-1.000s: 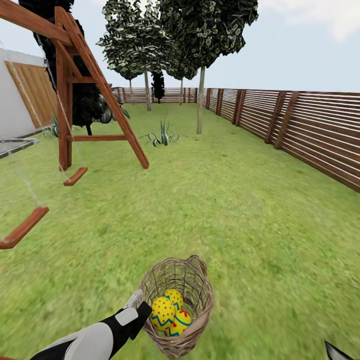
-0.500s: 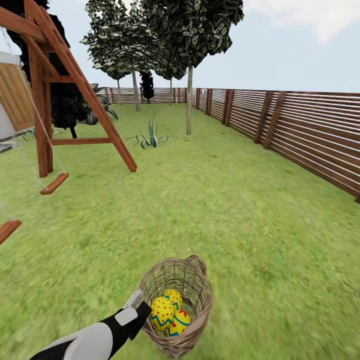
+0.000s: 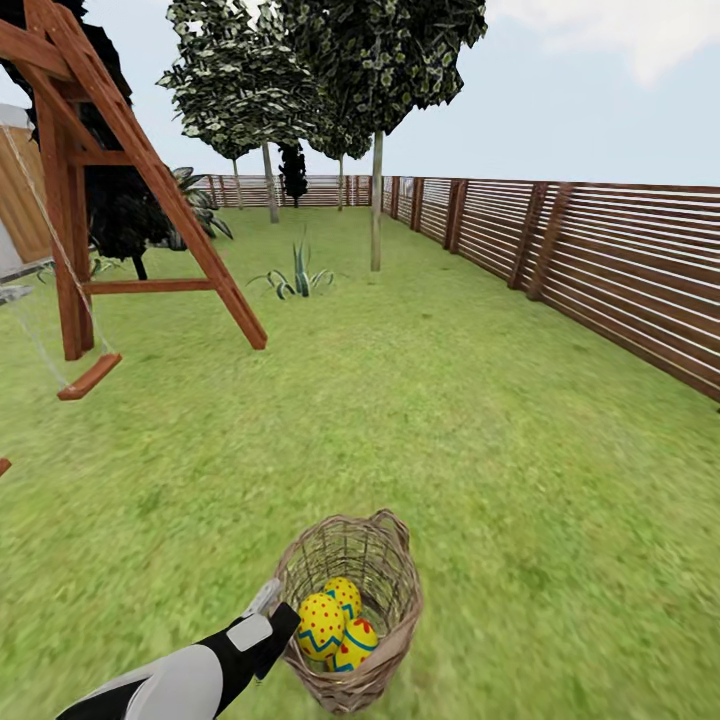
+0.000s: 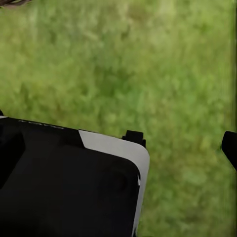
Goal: Take the three Easter eggs out of the wicker basket on the lawn in the garden, then place them on the lawn next to a single tree (choose any tree) so that all three eggs are next to the same tree and none are left in the basket.
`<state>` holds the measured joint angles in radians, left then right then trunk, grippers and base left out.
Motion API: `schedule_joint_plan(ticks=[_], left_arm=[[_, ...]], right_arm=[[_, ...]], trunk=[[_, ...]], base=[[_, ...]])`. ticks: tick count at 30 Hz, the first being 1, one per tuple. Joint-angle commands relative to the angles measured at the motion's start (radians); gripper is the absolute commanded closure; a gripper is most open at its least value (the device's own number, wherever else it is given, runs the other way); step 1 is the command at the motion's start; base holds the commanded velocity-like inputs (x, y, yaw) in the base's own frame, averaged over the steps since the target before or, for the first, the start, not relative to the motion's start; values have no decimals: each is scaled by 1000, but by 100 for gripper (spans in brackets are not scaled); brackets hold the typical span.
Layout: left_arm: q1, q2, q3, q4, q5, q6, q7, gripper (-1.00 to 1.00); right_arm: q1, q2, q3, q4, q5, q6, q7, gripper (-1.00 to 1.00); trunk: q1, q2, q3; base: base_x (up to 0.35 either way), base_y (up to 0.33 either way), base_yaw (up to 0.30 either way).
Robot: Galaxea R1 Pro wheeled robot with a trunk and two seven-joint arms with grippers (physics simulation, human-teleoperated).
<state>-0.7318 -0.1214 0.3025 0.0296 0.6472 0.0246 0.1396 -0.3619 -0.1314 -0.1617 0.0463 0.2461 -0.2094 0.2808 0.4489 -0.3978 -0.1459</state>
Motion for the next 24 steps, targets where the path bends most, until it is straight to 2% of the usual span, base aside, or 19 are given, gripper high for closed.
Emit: schedule_joint_plan(ticks=[1,3,11,24], left_arm=[[-1,0,12,0,-6,2,3,100],[-1,2,12,0,-6,2,3,100],[-1,43,13,-1,-5,2,3,100],[-1,46,12,-1,-5,1,3,100]], right_arm=[[-2,-1,-9,4,8,-7,1,-100],[-2,-1,-9,4,8,-7,1,-100],[-2,-1,-9,4,8,-7,1,-100],[-2,-1,-9,4,9,-7,1,-100]], trunk=[[1,-2,-2],[1,-2,-2],[1,-2,-2],[1,-2,-2]], base=[[310,-140,0],[310,-140,0],[310,-140,0],[310,-140,0]])
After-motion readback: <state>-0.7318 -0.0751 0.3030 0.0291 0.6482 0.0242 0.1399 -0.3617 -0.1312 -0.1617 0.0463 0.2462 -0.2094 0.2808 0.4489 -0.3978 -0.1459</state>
